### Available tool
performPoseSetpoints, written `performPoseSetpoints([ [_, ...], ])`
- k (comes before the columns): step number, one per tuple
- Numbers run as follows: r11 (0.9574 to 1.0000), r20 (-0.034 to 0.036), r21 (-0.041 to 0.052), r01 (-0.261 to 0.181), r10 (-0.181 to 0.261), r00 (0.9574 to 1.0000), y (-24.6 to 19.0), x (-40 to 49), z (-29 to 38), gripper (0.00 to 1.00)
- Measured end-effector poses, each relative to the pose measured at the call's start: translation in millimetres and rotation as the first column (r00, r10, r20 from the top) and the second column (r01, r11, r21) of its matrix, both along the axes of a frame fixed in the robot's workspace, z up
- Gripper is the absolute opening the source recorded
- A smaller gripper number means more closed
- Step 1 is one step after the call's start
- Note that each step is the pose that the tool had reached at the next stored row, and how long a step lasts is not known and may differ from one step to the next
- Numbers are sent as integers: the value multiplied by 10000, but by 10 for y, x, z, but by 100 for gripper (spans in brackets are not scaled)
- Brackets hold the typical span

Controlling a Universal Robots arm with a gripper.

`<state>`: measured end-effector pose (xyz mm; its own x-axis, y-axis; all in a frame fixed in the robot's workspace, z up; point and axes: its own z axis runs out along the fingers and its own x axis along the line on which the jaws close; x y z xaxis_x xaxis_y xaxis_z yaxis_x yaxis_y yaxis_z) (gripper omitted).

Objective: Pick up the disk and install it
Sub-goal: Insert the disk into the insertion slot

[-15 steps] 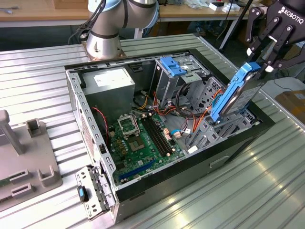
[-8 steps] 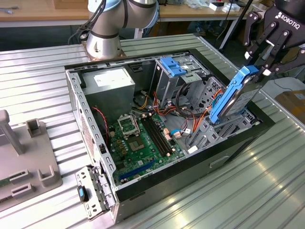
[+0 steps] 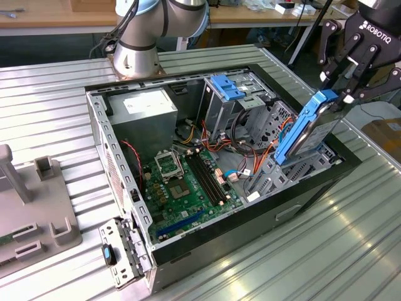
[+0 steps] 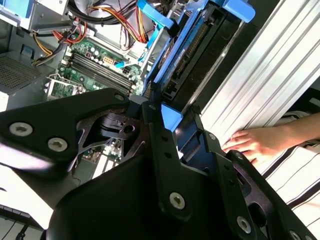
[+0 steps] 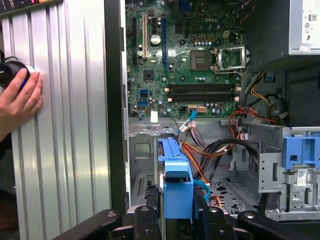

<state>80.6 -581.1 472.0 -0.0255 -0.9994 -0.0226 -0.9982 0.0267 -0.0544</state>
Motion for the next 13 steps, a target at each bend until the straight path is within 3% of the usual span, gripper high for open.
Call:
performPoseSetpoints([
  [11, 10000, 28, -2, 0, 0, 10000, -1, -36, 22, 36],
  [13, 10000, 29, -1, 0, 0, 10000, 0, -36, 70, 36],
])
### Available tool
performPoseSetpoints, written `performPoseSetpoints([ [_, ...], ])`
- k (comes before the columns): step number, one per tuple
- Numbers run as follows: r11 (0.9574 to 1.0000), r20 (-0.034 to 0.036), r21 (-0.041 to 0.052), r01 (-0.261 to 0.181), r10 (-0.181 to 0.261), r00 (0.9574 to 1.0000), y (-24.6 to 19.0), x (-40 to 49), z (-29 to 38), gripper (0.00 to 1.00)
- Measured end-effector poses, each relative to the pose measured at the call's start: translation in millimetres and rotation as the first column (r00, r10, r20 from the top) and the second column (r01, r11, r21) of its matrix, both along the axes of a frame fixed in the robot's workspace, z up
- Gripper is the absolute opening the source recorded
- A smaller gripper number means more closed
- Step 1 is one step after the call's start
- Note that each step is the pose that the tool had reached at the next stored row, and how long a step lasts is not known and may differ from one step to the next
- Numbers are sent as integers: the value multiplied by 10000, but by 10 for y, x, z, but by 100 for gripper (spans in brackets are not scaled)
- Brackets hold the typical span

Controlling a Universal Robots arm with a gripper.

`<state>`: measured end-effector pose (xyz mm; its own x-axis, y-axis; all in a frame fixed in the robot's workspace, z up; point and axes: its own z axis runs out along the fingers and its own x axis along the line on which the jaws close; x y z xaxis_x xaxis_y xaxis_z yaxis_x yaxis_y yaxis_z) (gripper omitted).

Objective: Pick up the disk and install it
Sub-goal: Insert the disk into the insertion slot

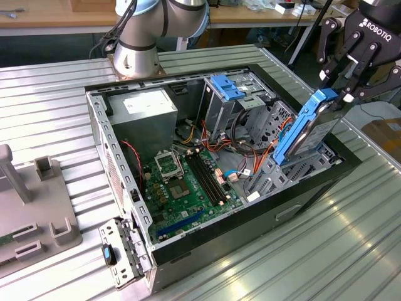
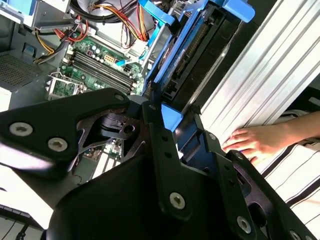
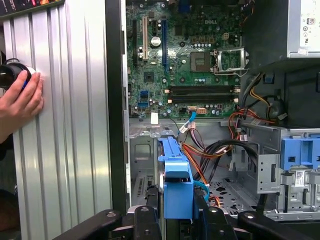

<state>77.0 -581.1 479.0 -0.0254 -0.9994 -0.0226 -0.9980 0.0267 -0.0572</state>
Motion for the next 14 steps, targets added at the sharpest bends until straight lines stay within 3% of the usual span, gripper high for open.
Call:
performPoseSetpoints([
  [2, 10000, 4, -2, 0, 0, 10000, 1, 0, 132, 36],
  [10, 10000, 25, -1, 0, 0, 10000, 1, 0, 450, 36],
  [12, 10000, 44, -2, 0, 0, 10000, 1, 0, 598, 36],
  [14, 10000, 54, -1, 0, 0, 10000, 1, 0, 650, 36],
])
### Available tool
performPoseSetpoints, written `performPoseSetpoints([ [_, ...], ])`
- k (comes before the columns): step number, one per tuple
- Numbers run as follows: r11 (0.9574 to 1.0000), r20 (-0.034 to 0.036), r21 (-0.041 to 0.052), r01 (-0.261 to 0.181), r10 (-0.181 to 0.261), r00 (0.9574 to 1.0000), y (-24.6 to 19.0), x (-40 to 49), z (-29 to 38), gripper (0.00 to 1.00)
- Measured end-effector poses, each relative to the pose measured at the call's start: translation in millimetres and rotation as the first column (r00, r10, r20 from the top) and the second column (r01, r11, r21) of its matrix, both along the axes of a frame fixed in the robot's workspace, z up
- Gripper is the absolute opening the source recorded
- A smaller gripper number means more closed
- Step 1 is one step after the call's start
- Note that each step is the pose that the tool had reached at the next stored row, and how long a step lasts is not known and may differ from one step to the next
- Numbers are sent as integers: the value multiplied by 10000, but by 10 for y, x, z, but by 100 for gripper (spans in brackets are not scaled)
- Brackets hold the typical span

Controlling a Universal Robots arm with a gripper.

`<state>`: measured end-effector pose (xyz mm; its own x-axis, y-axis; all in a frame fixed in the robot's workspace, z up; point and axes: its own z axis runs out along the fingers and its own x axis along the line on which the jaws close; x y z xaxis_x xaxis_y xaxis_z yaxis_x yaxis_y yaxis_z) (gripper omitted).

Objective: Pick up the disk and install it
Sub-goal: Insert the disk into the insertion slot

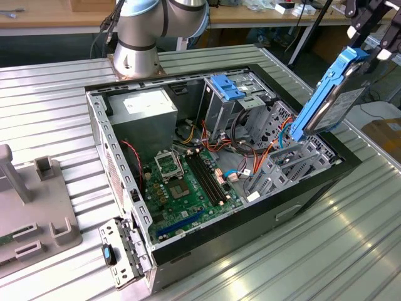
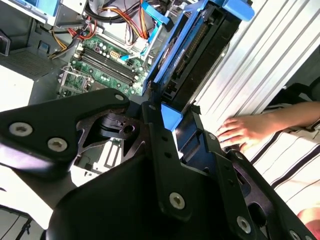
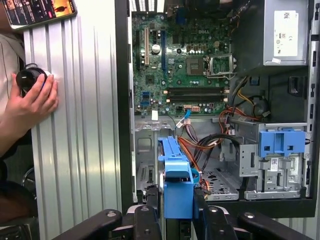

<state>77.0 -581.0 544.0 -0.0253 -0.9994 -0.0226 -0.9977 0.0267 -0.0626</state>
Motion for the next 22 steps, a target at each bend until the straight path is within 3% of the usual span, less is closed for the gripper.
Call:
performPoseSetpoints([
  [6, 10000, 23, 64, 0, 0, 10000, -1, -2, -71, 36],
  [10, 10000, 23, 74, 2, -3, 10000, -1, -15, -77, 36],
  [15, 9999, 36, 166, 0, -1, 10000, 13, -258, -81, 36],
  [22, 9999, 37, 167, 21, -22, 10000, 157, -320, -98, 36],
])
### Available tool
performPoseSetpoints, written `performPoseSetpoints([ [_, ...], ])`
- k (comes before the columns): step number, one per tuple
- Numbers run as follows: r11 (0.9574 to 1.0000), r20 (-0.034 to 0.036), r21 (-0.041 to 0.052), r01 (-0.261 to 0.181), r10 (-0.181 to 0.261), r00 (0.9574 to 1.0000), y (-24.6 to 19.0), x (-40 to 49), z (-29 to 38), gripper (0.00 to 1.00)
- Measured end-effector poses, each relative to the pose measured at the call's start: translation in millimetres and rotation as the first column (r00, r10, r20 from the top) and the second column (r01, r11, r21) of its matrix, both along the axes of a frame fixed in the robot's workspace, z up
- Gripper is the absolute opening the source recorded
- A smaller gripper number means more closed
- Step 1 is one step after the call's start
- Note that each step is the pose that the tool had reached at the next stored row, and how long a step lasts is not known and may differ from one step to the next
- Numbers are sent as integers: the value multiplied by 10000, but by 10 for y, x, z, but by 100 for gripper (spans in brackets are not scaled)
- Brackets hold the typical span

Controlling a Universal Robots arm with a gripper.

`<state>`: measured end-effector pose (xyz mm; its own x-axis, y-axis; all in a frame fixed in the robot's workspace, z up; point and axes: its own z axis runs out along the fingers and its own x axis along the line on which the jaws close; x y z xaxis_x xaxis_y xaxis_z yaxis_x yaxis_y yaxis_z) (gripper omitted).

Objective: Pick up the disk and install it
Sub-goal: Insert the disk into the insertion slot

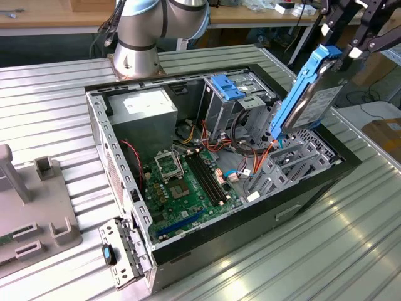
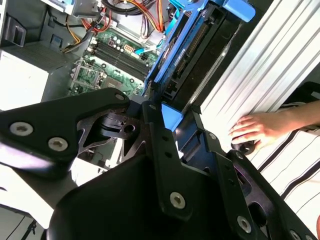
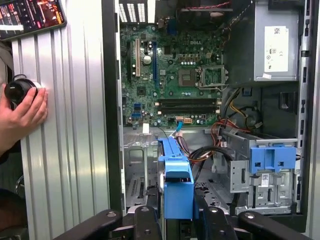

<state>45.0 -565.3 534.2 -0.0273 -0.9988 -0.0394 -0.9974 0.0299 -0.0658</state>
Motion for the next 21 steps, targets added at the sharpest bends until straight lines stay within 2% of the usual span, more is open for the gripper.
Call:
performPoseSetpoints([
  [3, 10000, 2, 0, 6, -6, 10000, 37, -115, -9, 36],
  [13, 10000, 3, -1, 28, -28, 10000, 91, -122, -209, 36],
  [16, 10000, 3, 1, 30, -30, 10000, 112, -56, -226, 36],
  [20, 10000, 3, 0, 29, -29, 10000, 112, 84, -232, 36],
  [21, 10000, 2, -3, 30, -30, 10000, 112, 147, -235, 36],
])
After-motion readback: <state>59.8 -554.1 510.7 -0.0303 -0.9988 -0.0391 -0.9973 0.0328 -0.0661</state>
